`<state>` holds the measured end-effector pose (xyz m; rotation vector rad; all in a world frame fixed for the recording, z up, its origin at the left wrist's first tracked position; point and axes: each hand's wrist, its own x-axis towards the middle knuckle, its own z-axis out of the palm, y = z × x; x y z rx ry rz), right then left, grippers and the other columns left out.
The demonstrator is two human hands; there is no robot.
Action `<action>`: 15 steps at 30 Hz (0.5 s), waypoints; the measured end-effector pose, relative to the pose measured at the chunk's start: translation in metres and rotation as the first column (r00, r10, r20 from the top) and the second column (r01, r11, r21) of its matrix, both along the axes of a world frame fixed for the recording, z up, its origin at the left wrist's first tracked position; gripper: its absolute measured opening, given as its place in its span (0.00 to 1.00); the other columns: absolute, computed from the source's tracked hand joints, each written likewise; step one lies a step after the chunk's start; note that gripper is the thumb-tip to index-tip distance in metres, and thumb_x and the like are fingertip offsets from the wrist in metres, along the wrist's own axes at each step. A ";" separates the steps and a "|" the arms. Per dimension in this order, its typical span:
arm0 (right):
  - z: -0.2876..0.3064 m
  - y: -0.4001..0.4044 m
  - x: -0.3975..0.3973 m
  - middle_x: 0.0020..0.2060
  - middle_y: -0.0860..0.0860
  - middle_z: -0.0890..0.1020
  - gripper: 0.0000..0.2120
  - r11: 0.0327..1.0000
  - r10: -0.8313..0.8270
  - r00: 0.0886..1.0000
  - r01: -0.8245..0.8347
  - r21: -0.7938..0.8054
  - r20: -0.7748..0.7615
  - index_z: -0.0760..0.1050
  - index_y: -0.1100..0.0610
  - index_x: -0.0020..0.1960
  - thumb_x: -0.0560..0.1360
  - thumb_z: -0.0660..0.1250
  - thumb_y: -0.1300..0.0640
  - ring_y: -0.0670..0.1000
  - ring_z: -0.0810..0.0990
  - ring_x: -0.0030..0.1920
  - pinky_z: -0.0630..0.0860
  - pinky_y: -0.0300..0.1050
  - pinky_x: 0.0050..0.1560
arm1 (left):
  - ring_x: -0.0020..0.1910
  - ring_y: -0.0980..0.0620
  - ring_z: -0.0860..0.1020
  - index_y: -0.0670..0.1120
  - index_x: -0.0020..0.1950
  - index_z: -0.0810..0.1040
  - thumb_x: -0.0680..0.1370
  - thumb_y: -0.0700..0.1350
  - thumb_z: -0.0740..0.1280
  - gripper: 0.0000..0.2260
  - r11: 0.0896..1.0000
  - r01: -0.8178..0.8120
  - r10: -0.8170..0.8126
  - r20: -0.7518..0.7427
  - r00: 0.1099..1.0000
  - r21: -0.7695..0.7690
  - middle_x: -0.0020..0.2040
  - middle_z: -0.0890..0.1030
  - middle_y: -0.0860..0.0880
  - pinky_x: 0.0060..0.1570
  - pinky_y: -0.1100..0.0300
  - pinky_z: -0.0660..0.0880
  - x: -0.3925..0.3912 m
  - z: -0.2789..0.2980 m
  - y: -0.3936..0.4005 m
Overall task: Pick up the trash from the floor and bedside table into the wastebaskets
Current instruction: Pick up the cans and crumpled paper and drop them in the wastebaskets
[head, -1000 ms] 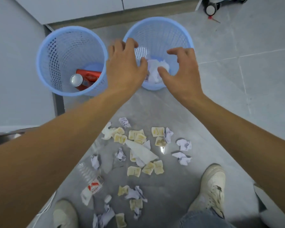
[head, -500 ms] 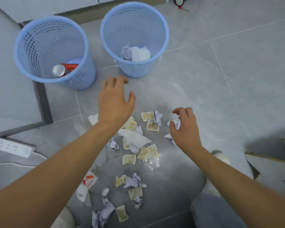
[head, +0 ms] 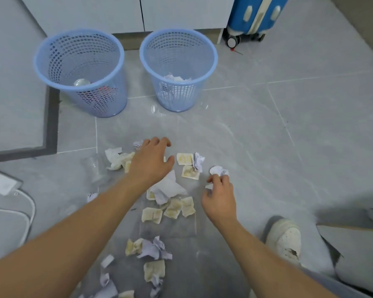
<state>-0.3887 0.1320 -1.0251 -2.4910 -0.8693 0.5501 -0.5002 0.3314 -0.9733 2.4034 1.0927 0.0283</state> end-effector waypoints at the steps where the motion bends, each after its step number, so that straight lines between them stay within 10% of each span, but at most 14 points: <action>1: 0.001 -0.011 -0.005 0.58 0.54 0.72 0.16 0.999 0.015 1.000 -0.015 -0.033 -0.021 0.73 0.56 0.59 0.72 0.64 0.60 0.59 0.73 0.55 0.75 0.52 0.47 | 0.62 0.44 0.73 0.49 0.66 0.74 0.79 0.53 0.66 0.17 1.000 0.007 -0.007 -0.020 1.000 -0.015 0.60 0.78 0.47 0.56 0.46 0.75 -0.004 0.001 -0.009; 15: -0.042 -0.019 0.059 0.71 0.54 0.60 0.41 0.935 0.229 0.969 -0.194 -0.298 0.088 0.60 0.40 0.73 0.66 0.76 0.49 0.62 0.66 0.62 0.71 0.49 0.36 | 0.74 0.32 0.60 0.59 0.80 0.60 0.71 0.55 0.76 0.41 0.968 0.245 -0.250 -0.199 0.948 -0.047 0.77 0.59 0.40 0.61 0.37 0.73 0.054 -0.075 -0.045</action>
